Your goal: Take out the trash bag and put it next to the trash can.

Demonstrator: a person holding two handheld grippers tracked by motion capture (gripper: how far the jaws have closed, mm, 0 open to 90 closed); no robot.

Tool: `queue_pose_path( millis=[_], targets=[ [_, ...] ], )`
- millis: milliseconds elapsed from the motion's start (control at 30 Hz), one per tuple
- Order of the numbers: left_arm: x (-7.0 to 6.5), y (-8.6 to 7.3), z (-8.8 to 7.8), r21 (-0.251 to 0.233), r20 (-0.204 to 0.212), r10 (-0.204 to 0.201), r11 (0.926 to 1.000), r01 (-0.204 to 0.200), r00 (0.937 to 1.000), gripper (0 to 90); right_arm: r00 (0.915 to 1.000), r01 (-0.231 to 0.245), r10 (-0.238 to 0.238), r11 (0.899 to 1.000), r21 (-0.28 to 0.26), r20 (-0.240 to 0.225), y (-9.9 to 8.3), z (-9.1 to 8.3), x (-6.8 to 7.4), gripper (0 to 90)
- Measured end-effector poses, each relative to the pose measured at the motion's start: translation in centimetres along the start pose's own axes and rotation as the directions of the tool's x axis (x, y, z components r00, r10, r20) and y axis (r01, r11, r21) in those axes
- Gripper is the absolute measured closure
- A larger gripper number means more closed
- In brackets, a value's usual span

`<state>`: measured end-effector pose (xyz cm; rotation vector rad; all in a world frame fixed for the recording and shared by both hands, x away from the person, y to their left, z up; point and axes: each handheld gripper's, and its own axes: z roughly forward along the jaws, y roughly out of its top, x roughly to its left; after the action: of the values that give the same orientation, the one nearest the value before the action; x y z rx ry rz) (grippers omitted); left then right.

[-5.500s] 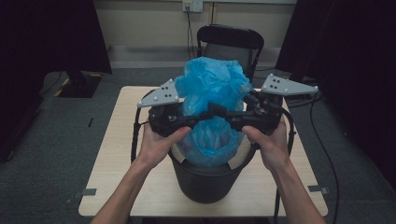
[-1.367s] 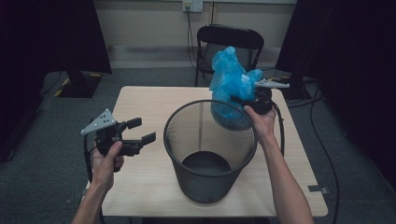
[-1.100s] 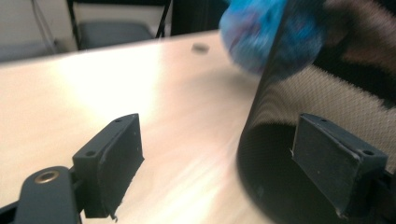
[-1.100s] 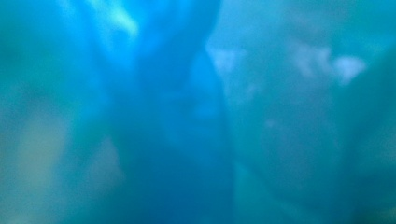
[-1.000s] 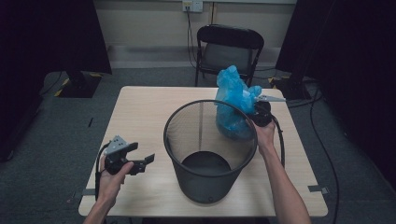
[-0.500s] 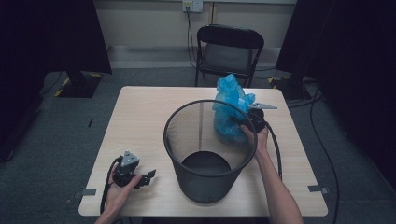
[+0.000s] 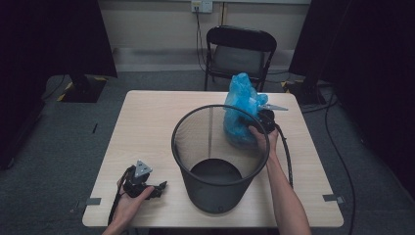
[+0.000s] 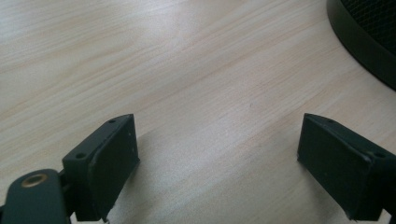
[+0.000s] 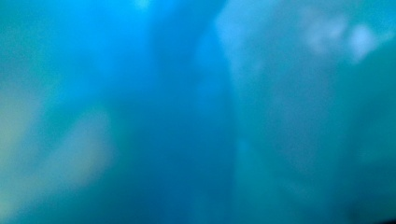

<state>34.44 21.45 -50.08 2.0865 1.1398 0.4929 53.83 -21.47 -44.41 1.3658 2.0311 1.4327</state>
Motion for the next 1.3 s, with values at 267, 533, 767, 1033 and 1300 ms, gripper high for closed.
queue_pose_path(
  millis=[267, 533, 767, 1033, 1300],
  targets=[
    [-0.2, 0.2, 0.3, 0.008, -0.002, -0.004, 1.0000, 0.004, 1.0000, 6.9, 0.9995, -0.030, 0.030, 0.998, -0.049, 0.006, 0.7, -3.4, 1.3, 29.7],
    [-0.2, 0.2, 0.3, 0.008, -0.002, -0.003, 1.0000, 0.003, 1.0000, 6.8, 0.9994, -0.035, 0.035, 0.997, -0.062, 0.000, 0.5, -6.4, 2.2, 21.9],
    [-0.2, 0.2, 0.2, 0.009, -0.001, 0.000, 1.0000, 0.000, 1.0000, 6.9, 0.9994, -0.034, 0.035, 0.998, -0.057, 0.010, -0.4, -9.3, 2.0, 20.1],
    [-0.2, 0.2, 0.2, 0.009, -0.002, -0.003, 1.0000, 0.003, 1.0000, 6.8, 0.9991, -0.027, 0.029, 0.999, -0.044, 0.030, -2.1, -12.0, 1.6, 19.7],
    [-0.2, 0.2, 0.2, 0.009, -0.002, -0.003, 1.0000, 0.003, 1.0000, 6.8, 0.9994, 0.020, -0.017, 0.995, -0.097, 0.030, -3.0, -14.6, 2.8, 19.1]
  ],
)
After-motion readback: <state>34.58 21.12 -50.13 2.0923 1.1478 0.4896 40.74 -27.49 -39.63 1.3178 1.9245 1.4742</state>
